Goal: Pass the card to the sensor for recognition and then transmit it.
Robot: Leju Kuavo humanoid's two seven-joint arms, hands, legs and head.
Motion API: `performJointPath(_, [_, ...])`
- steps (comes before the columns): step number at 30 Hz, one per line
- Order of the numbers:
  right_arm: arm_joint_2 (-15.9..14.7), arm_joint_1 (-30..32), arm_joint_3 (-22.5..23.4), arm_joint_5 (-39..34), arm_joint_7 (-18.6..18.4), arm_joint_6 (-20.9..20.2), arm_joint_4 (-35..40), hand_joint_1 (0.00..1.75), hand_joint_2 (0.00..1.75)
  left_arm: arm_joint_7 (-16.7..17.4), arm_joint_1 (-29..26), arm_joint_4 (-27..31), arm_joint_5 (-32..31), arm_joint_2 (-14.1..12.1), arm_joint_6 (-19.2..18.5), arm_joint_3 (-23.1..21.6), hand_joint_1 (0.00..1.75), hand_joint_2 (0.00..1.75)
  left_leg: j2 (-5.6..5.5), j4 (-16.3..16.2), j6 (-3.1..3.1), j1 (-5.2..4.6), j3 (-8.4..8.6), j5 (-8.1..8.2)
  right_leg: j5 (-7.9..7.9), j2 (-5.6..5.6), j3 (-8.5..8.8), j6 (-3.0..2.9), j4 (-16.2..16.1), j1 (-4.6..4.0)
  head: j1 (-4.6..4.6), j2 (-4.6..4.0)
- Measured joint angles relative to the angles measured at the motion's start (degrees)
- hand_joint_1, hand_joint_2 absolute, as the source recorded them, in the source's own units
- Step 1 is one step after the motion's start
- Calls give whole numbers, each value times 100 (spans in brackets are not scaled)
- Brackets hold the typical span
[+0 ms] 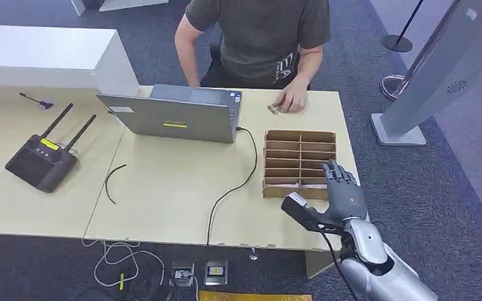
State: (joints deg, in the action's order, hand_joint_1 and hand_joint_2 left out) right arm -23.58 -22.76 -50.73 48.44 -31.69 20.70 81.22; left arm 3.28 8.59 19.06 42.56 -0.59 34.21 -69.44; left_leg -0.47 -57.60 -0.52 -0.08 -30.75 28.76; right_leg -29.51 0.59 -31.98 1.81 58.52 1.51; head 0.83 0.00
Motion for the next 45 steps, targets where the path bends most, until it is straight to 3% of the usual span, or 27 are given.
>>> performJointPath(21, [42, 41, 63, 144, -52, 15, -120, 0, 175, 66, 3, 0, -114, -2, -15, 2, 0, 0, 1, 0, 0, 0, 2, 0, 0, -1, 0, 0, 0, 0, 0, 0])
performJointPath(23, [42, 46, 63, 144, -52, 15, -131, 9, 175, 68, 3, 0, -116, -2, -18, 0, 0, 0, 1, 0, 0, 0, 2, 0, 0, -1, 0, 0, 0, 0, 0, 0])
performJointPath(24, [42, 50, 63, 144, -52, 15, -133, 42, 175, 70, 2, 0, -118, -2, -22, 2, 0, 0, 1, 0, 0, 0, 1, 0, 0, -1, 0, 0, 0, 0, 0, 0])
performJointPath(25, [42, 52, 63, 144, -52, 13, -138, 150, 175, 77, 3, 0, -122, -2, -26, 0, 0, 0, 1, 0, 0, 0, 2, 0, 0, -1, 0, 0, 0, 0, 0, 0])
performJointPath(27, [42, 65, 63, 146, -70, 13, -138, 175, 175, 92, 3, 0, -133, -2, -35, 0, 0, 0, 1, 0, 0, 0, 2, 0, 0, -1, 0, 0, 0, 0, 0, 0])
performJointPath(45, [96, 148, 63, 13, 57, 61, -160, 175, 175, 203, 10, 9, -197, -7, -77, 0, 0, 0, 1, 0, 0, 0, 4, 0, 0, -2, 1, 0, 0, 0, 0, 0])
